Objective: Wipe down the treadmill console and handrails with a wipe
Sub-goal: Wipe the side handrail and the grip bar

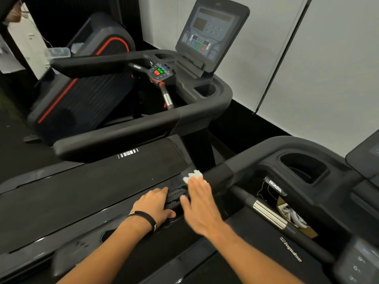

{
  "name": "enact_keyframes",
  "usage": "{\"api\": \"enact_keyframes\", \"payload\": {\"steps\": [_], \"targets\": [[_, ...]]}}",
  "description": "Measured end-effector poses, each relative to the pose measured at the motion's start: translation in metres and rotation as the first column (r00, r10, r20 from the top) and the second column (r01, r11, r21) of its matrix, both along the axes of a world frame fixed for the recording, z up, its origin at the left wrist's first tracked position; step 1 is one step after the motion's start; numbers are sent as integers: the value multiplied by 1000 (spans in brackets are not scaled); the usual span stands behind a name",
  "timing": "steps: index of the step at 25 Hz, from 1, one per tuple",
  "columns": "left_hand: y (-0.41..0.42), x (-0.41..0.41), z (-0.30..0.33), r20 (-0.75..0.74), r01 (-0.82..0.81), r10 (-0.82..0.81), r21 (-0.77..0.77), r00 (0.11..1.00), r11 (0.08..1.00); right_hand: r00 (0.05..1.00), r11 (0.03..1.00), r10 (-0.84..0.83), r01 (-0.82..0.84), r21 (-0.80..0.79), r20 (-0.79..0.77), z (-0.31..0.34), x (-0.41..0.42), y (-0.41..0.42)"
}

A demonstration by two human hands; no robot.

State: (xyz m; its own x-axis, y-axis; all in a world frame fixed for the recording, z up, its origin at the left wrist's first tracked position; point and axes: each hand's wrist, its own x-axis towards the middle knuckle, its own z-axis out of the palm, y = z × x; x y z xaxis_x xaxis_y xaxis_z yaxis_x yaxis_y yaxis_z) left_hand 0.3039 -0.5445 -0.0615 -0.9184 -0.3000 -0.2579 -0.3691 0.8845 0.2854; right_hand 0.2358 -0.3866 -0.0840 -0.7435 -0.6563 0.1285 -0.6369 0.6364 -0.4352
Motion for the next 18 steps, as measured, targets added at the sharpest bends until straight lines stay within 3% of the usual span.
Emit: {"api": "enact_keyframes", "payload": {"steps": [3,5,8,10,12,14,18], "targets": [[-4,16,0,2,-17,17,0,1000,1000,975,973,214,-218,70,63,-3,34,-5],[-15,33,2,39,-49,50,-28,998,998,940,944,322,-311,106,-112,-4,12,7],[-30,56,5,76,-97,100,-46,992,994,928,952,263,-206,225,-265,0,-59,33],[-33,63,5,75,-107,109,-32,991,994,968,956,143,-82,281,-205,4,-97,44],[-36,62,6,84,-102,104,-29,991,994,985,972,52,-12,233,-167,-1,-98,34],[-37,60,7,90,-97,98,-13,991,995,982,987,55,-26,159,-181,-7,-67,8],[-40,73,6,51,-91,91,-12,995,996,967,970,230,-219,106,-107,0,21,-47]]}}
